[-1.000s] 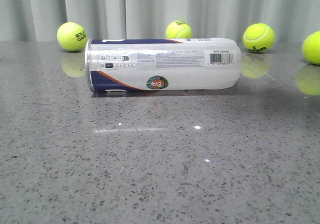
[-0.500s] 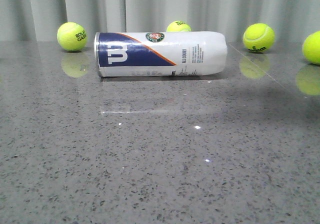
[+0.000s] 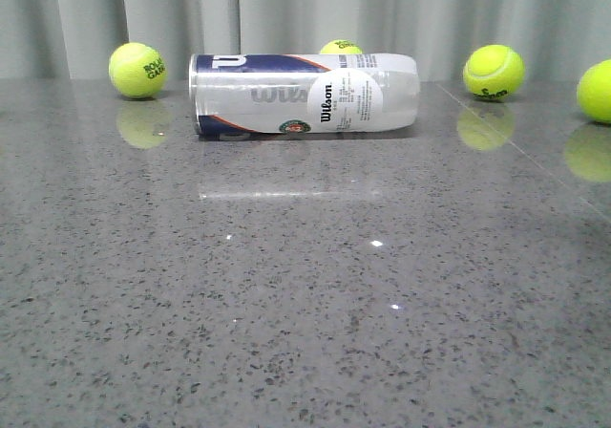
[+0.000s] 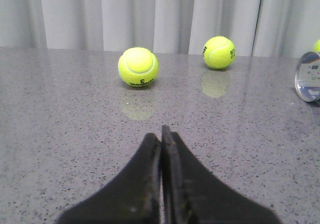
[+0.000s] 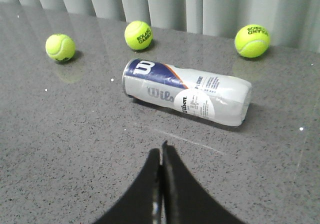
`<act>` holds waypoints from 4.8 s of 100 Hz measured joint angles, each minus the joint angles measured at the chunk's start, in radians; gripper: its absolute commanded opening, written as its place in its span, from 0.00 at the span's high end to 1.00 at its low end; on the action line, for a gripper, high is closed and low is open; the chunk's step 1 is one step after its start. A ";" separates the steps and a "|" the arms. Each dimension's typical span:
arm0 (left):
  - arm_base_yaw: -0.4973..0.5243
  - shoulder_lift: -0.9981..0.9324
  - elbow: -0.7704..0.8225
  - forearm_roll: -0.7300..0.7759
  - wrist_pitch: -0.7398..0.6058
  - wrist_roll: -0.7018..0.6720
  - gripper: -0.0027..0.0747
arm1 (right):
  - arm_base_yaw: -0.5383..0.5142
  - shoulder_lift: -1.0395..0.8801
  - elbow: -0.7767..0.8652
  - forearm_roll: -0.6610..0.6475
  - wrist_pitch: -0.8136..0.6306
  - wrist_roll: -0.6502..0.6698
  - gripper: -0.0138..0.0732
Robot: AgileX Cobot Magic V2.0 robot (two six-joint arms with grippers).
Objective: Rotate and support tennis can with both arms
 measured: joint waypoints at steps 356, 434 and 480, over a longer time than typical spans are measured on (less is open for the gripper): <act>-0.222 1.707 -1.252 -1.408 0.871 1.033 0.99 | 0.000 -0.509 0.248 -0.028 0.000 0.000 0.91; -0.367 1.270 -1.358 -0.446 0.979 0.584 0.99 | 0.000 -0.509 0.248 -0.028 0.000 0.000 0.91; -0.764 1.364 -1.544 0.077 1.148 0.266 0.99 | 0.000 -0.509 0.248 -0.029 0.000 0.000 0.91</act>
